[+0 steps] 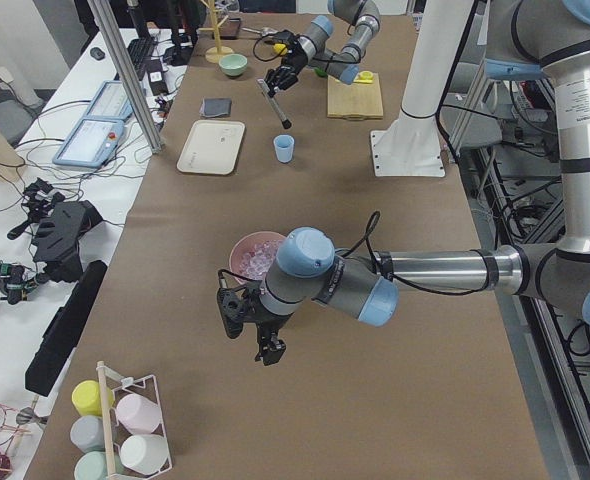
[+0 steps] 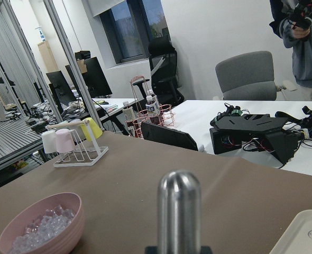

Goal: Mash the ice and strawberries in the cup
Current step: 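Lower the pestle with the right gripper into the blue cup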

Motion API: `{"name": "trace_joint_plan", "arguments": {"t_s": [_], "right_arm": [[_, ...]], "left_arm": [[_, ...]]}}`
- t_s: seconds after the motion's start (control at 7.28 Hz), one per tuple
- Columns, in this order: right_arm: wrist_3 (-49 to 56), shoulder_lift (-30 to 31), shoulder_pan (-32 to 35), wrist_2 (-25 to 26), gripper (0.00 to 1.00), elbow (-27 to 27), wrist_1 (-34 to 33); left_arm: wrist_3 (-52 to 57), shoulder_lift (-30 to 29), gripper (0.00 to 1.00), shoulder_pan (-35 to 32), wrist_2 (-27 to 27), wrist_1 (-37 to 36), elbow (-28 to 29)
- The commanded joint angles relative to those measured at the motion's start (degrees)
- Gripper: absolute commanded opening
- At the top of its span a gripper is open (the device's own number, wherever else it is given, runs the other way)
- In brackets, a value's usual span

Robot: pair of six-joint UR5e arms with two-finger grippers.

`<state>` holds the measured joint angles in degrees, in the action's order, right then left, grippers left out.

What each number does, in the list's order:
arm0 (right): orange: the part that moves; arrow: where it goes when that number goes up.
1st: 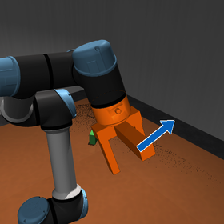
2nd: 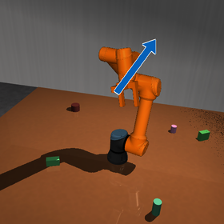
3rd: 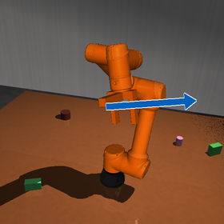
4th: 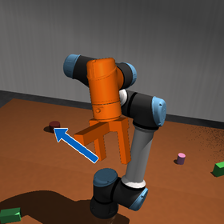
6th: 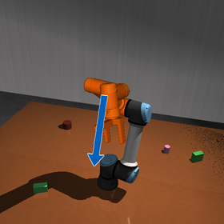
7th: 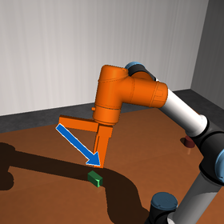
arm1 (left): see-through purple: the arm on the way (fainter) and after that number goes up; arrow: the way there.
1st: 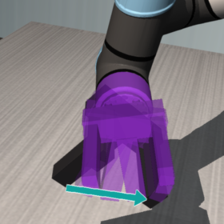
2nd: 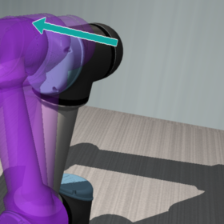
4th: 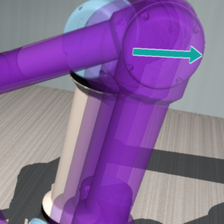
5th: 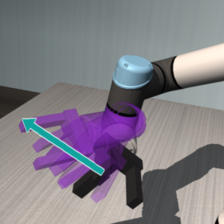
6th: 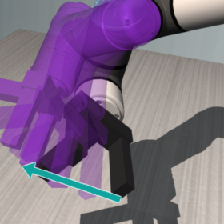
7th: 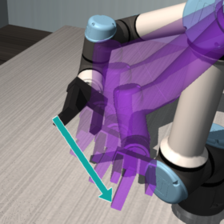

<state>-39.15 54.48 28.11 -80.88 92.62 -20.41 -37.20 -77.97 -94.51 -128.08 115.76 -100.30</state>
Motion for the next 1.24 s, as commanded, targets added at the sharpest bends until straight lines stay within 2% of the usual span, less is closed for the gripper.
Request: {"name": "trace_joint_plan", "arguments": {"t_s": [0.0,0.14,0.41,0.69,1.1], "right_arm": [[2.0,1.6,-0.9,1.6,0.0,-0.6,6.9],[2.0,2.4,-2.0,4.0,0.0,-0.8,9.6],[4.5,3.5,-2.4,5.0,0.0,-1.4,11.4],[7.9,4.0,-4.9,10.0,0.0,-1.4,12.1],[9.1,3.5,-5.7,12.8,0.0,-2.2,13.2]], "left_arm": [[-0.1,0.1,0.98,-0.1,-0.1,0.0,0.4],[-0.1,1.0,0.98,-0.1,-0.2,0.1,0.2],[-0.1,1.2,0.98,-0.1,-0.5,0.1,-0.1],[-0.1,1.2,0.98,-0.1,-1.4,0.1,0.2],[-0.1,1.2,0.98,-0.3,-1.4,0.0,0.3]]}}
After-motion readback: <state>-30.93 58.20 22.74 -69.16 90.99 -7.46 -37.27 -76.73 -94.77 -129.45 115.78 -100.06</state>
